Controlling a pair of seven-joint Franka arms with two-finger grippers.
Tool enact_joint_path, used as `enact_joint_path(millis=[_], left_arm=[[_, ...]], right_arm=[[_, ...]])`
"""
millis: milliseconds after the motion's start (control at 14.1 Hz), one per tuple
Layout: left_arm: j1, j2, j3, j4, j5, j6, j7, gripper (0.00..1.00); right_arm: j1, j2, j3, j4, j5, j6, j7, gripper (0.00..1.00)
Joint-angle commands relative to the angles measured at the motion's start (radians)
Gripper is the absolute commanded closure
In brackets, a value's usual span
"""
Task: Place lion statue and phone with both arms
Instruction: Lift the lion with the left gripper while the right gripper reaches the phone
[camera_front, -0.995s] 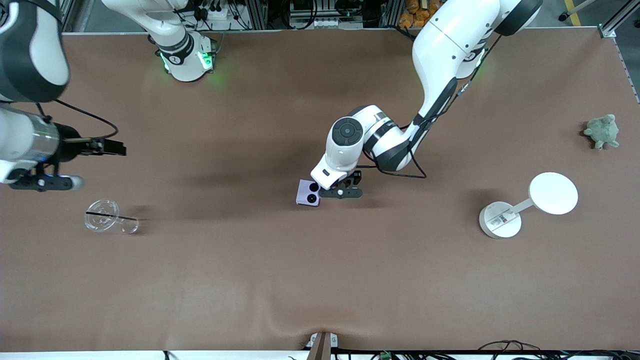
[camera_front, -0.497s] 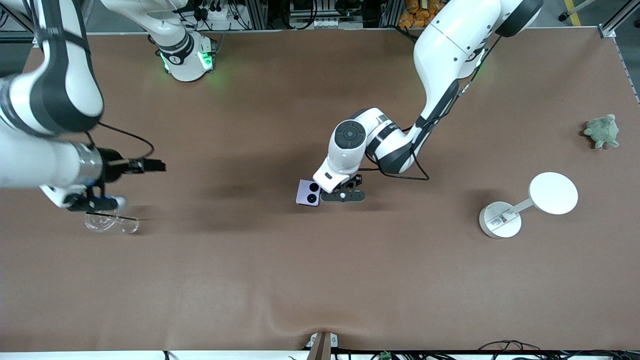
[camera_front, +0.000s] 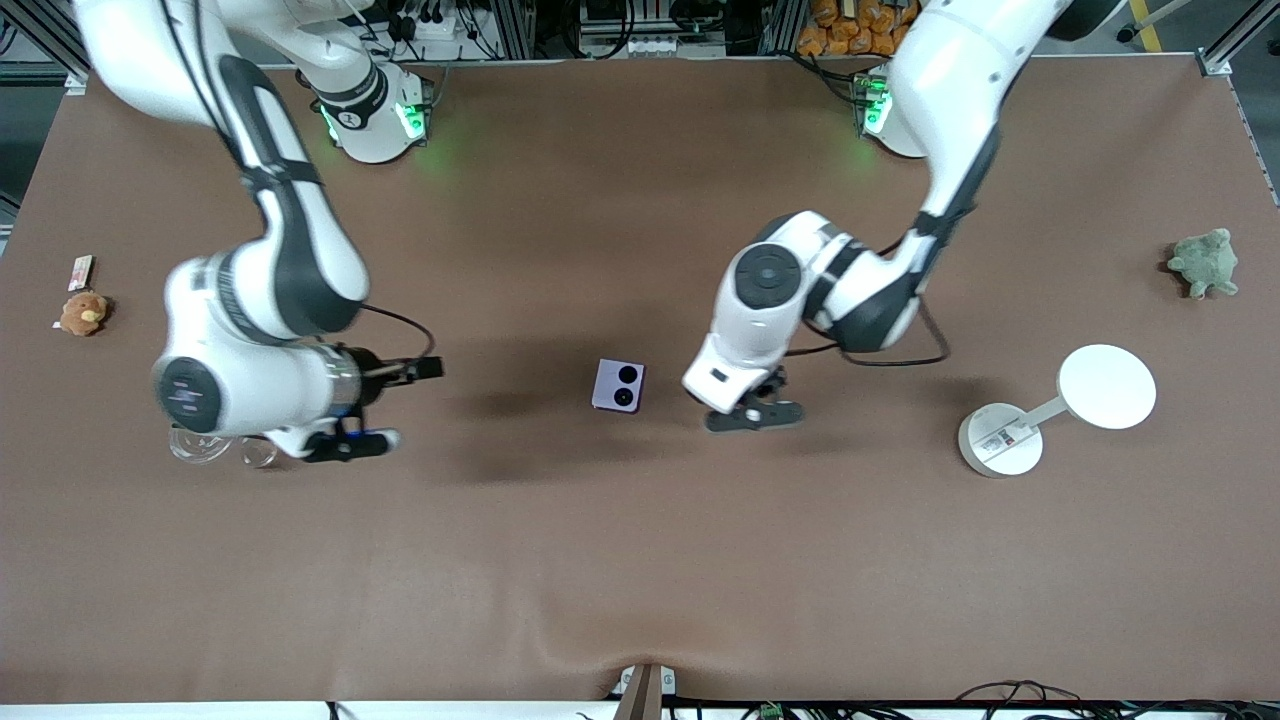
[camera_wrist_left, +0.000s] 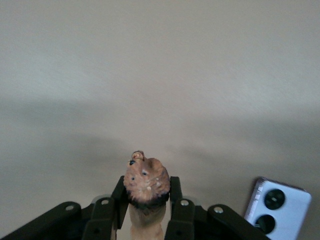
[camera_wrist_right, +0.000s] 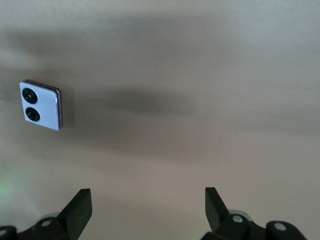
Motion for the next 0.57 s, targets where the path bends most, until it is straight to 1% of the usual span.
enact_joint_path(millis=[0,142,284,426,497], left_arm=[[0.061,-0.039,-0.007,-0.026,0.025,-0.04,0.017,1.0],[0.112,-0.045,-0.007,-0.032,0.026,-0.063,0.057,1.0],[0.144,-0.045,-0.005,-0.033,0.026,-0.069,0.091,1.0],[0.179,-0.043,-0.004,-0.042,0.026,-0.069,0.111,1.0],[0.193,-0.04,-0.004,-0.047,0.026,-0.069,0.124,1.0]], right_arm=[[0.115,0.047,-0.012,0.022,0.049,0.095,0.019,0.0],[0.192,0.061,-0.012,0.022,0.038,0.196,0.143,0.0],[0.259,0.093,-0.014,0.022,0.034,0.268,0.237,0.0],[0.324,0.125,-0.014,0.024,0.029,0.371,0.332,0.0],[0.374,0.142,-0.017,0.024,0.017,0.426,0.404,0.0]])
